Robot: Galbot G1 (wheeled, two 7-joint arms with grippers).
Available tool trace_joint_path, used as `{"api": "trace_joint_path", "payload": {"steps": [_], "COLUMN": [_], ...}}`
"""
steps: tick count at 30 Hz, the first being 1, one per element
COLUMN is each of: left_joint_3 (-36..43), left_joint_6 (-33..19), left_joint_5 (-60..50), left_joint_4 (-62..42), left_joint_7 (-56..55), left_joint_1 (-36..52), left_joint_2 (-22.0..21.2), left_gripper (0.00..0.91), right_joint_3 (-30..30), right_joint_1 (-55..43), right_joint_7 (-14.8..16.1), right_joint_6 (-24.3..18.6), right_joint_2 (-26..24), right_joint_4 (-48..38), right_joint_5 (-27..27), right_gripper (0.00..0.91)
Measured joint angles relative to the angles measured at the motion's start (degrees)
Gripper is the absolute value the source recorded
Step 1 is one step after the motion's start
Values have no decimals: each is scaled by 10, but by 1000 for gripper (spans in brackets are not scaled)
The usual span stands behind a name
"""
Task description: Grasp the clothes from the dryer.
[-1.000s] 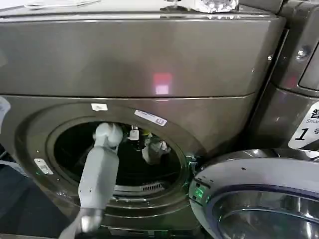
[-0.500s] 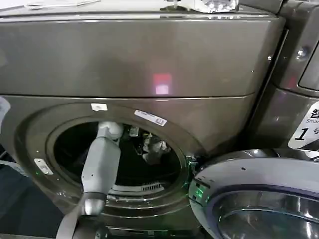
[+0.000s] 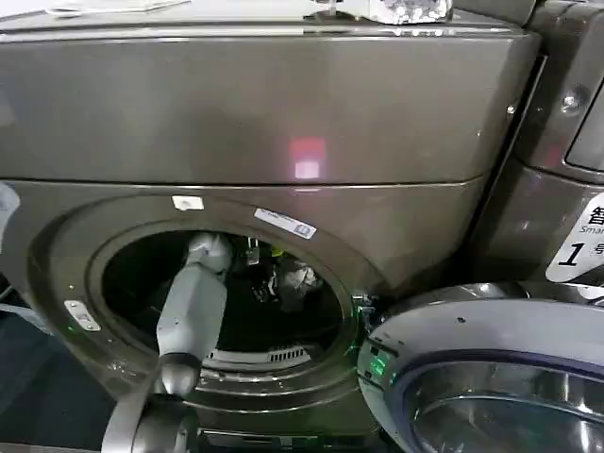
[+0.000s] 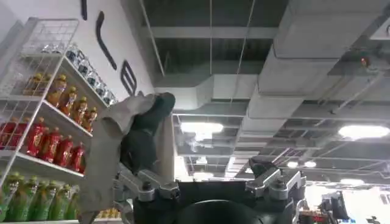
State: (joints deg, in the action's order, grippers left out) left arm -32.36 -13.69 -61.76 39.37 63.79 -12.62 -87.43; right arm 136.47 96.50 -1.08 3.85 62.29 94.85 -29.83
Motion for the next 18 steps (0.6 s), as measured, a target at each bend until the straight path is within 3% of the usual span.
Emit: {"api": "trace_joint_path", "payload": {"steps": [5,6,7,10,14,18], "left_joint_3": [0,0,0,0,0,0], "left_joint_6": [-8,-9,-10,-17,-19,-17], "left_joint_5": [29,34,39,51,71,87], "left_joint_4": [-26,-29,-31,-34,-32,-19], "left_joint_7": [-5,-5,-5,-1,3,7], "left_joint_1": [2,1,1,0,-7,-16], "left_joint_2": [1,2,3,6,6,8], "left_gripper": [907,660,137,114,11,0], "right_joint_3": [-3,-3,-3,-3,-6,-6], "right_joint_1": [0,0,0,0,-1,0], "right_joint_7": [0,0,0,0,0,0], "right_joint_6": [-1,-1,-1,-1,-1,-1], "right_joint_2": [2,1,1,2,3,3], "right_joint_4": [0,0,0,3,6,6], "right_joint_5": [-1,-1,-1,-2,-3,-3], "right_gripper": [907,907,907,907,907,907]}}
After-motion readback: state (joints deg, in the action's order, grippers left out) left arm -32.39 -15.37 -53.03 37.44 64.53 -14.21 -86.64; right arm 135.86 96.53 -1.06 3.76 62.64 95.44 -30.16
